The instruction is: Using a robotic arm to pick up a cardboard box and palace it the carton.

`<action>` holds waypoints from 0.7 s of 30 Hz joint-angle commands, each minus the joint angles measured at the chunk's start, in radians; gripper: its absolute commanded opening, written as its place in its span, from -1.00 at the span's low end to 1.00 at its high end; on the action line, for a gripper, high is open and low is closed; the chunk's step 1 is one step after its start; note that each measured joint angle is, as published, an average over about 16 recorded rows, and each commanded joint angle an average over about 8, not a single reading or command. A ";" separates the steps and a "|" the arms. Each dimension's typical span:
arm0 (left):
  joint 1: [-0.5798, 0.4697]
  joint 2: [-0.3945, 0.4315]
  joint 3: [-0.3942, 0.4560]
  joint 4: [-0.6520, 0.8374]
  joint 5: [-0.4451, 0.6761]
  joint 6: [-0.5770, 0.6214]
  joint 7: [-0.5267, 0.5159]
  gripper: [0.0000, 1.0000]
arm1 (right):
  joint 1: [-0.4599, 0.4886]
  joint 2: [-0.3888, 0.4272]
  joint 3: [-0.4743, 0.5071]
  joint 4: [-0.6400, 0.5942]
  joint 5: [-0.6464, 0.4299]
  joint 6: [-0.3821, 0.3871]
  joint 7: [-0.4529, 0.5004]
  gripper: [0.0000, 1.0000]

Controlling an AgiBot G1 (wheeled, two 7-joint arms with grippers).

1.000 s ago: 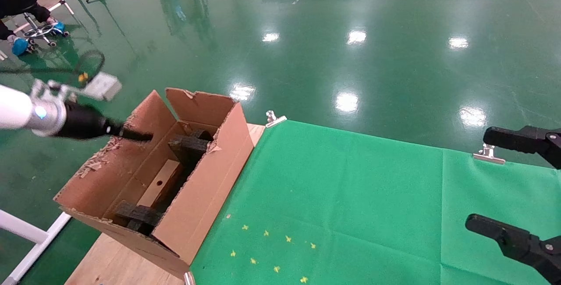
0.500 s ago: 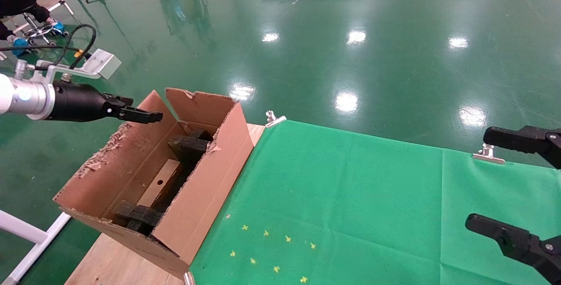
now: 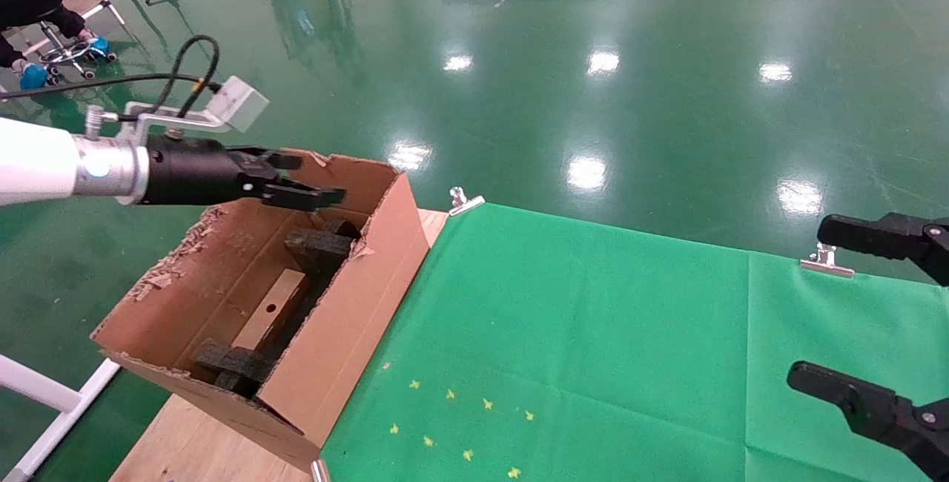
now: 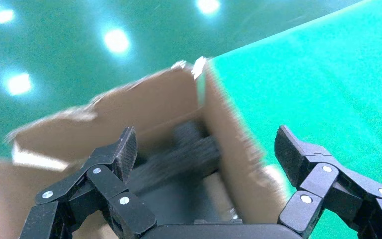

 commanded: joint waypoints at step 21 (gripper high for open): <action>0.282 -0.010 -0.189 -0.356 -0.333 0.118 0.100 1.00 | 0.000 0.000 0.000 0.000 0.000 0.000 0.000 1.00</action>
